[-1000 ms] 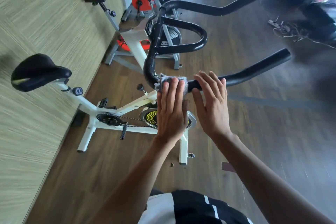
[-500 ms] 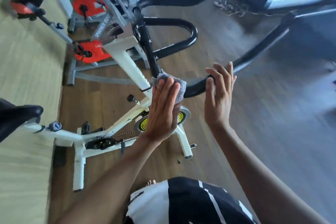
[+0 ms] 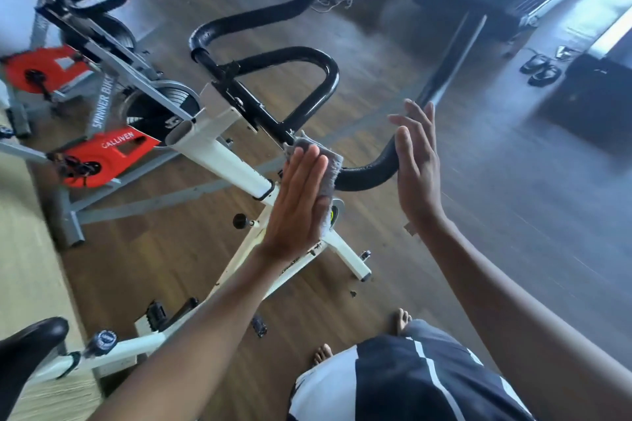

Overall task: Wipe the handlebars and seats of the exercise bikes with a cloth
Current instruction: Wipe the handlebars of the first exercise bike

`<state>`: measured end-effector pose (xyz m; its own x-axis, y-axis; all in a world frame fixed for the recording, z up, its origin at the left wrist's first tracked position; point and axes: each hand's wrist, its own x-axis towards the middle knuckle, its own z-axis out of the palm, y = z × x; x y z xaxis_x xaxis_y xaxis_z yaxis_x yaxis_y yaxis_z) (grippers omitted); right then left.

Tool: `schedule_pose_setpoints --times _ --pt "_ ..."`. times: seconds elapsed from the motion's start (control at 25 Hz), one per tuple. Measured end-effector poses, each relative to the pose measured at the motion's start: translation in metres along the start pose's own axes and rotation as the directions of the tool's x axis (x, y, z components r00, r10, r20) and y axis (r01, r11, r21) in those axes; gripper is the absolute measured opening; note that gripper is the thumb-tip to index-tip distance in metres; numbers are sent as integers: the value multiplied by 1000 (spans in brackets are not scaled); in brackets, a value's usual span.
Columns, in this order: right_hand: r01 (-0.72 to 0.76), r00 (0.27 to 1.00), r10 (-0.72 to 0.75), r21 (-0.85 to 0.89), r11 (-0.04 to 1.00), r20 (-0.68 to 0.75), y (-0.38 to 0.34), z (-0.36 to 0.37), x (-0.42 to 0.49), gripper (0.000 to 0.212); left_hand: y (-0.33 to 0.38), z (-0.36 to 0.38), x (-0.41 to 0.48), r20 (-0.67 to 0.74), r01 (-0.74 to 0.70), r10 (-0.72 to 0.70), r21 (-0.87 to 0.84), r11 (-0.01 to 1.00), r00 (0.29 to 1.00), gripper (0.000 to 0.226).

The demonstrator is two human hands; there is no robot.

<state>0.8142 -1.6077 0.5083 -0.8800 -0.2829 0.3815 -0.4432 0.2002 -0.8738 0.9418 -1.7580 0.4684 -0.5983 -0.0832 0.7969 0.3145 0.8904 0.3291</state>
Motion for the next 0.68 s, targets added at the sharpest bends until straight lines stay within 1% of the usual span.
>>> schedule_pose_setpoints --times 0.08,0.2,0.32,0.4,0.52,0.6,0.68 --pt "-8 1000 8 -3 1000 -13 1 1 0 34 -19 -5 3 14 -3 3 -39 999 1000 53" --pt "-11 1000 11 -1 1000 -29 0 3 -1 35 -32 -14 13 22 113 -111 -118 987 994 57" --pt "-30 999 30 8 1000 -37 -3 6 -3 36 -11 -9 12 10 220 -222 -185 958 975 56" --pt "-44 998 45 4 999 -50 -5 8 -4 36 -2 -9 9 20 224 -224 -196 955 974 54" --pt "-48 997 49 13 999 -53 -7 9 -4 36 -20 -17 17 40 214 -210 -160 964 977 57" --pt "-59 997 60 27 998 -46 -9 9 -5 37 -26 -19 23 18 243 -243 -149 958 970 57" --pt "-68 996 70 34 997 -51 -10 8 -6 36 -23 -18 22 8 234 -236 -152 960 972 56"
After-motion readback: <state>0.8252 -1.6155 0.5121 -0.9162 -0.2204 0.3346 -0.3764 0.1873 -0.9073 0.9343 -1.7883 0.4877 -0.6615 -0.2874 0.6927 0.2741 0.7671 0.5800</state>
